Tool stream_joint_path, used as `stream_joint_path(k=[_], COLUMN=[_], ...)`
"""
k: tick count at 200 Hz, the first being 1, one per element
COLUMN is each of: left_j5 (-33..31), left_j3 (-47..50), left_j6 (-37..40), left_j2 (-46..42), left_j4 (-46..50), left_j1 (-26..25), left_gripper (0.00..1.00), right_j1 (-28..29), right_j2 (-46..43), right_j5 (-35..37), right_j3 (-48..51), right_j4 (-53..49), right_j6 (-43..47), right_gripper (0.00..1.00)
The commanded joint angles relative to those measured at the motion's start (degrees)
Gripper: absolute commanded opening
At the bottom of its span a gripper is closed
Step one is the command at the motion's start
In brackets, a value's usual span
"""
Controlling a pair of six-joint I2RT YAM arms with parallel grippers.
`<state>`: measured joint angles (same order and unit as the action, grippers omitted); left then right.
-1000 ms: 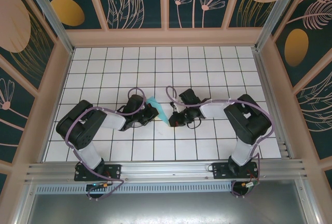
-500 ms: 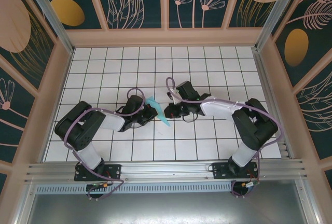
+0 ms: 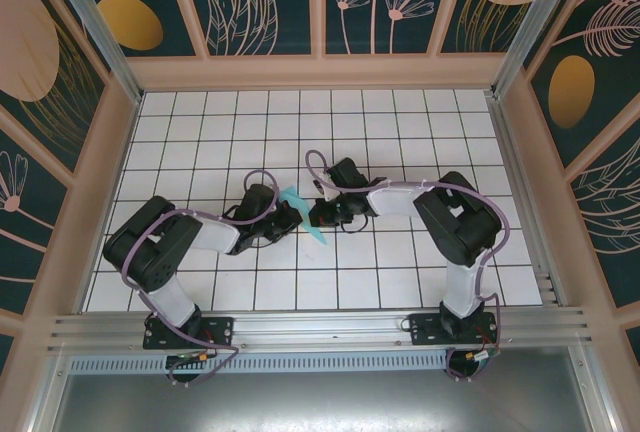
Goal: Fold a paper plane with a square sheet of paper (pick it up from the middle)
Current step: Fold the wing for the fifth time at the center of the table.
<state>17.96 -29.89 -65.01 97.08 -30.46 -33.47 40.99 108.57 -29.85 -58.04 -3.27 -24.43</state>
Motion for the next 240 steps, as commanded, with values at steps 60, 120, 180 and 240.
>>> stream_joint_path(k=[60,120,180,240], left_j5=[1.7,-4.7,-7.9,-13.7], left_j3=[-1.2,-10.1,-12.4,-11.0], left_j6=[7.1,12.7,10.7,6.8], left_j2=[-3.0,-2.4,0.8,1.9], left_j4=[2.6,14.5,16.8,17.4], left_j1=[0.8,0.7,0.7,0.8], left_gripper=[0.09,0.21,0.19,0.16], right_j1=[-0.2,-0.2,-0.2,-0.2], right_j2=[2.1,2.4,2.9,3.3], right_j5=[3.4,4.1,4.4,4.6], right_j3=[1.7,1.9,2.0,2.5], right_j4=[-2.2,-2.9,-3.3,-3.4], right_j6=[1.0,1.6,1.7,1.7], right_gripper=[0.00,0.00,0.00,0.00])
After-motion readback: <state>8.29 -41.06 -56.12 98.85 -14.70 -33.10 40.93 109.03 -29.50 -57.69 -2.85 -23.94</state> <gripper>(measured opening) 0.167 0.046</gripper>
